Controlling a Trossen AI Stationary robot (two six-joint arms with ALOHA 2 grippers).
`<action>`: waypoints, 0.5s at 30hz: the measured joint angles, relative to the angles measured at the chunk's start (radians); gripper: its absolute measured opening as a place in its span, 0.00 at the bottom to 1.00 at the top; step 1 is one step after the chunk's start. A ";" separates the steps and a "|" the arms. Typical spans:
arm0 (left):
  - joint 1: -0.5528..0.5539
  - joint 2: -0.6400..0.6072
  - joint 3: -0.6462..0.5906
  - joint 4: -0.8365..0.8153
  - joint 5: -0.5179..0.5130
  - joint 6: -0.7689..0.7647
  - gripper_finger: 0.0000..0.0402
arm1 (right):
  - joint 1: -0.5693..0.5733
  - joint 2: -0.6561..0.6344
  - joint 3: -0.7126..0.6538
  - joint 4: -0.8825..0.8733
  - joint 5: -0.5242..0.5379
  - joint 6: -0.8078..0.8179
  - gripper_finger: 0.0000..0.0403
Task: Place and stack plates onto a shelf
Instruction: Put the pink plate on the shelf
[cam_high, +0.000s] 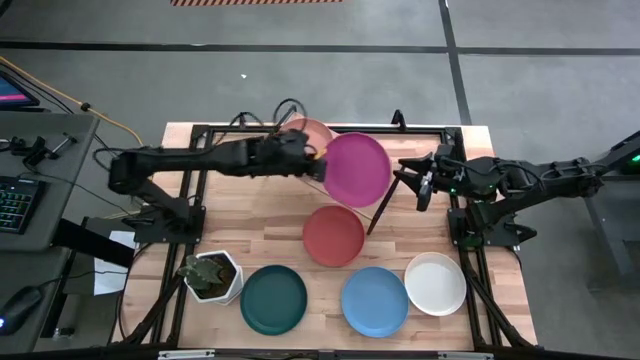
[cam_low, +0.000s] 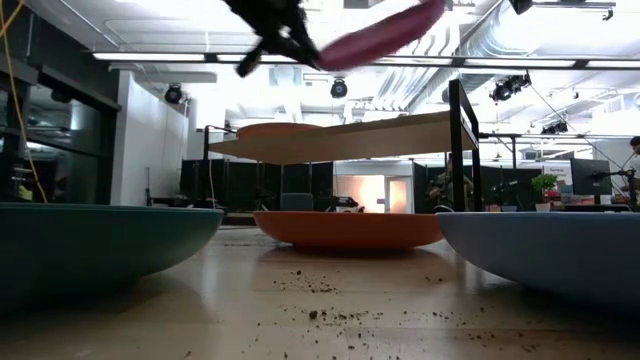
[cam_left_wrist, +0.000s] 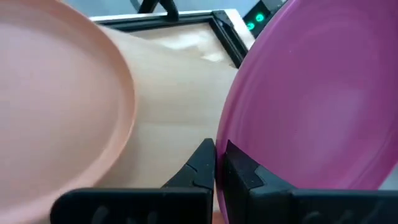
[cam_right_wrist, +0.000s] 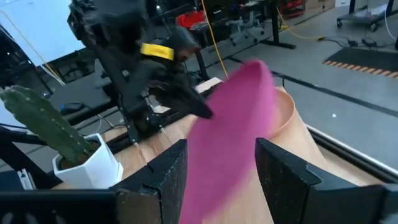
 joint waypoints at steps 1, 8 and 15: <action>0.008 0.030 0.023 -0.010 0.001 0.009 0.00 | 0.000 0.000 0.000 0.001 0.000 -0.008 0.42; 0.046 0.147 0.104 -0.053 0.047 0.035 0.00 | 0.000 0.000 0.000 -0.002 0.001 -0.011 0.42; 0.053 0.200 0.105 -0.060 0.085 0.033 0.00 | 0.000 0.000 0.000 -0.004 0.001 -0.011 0.42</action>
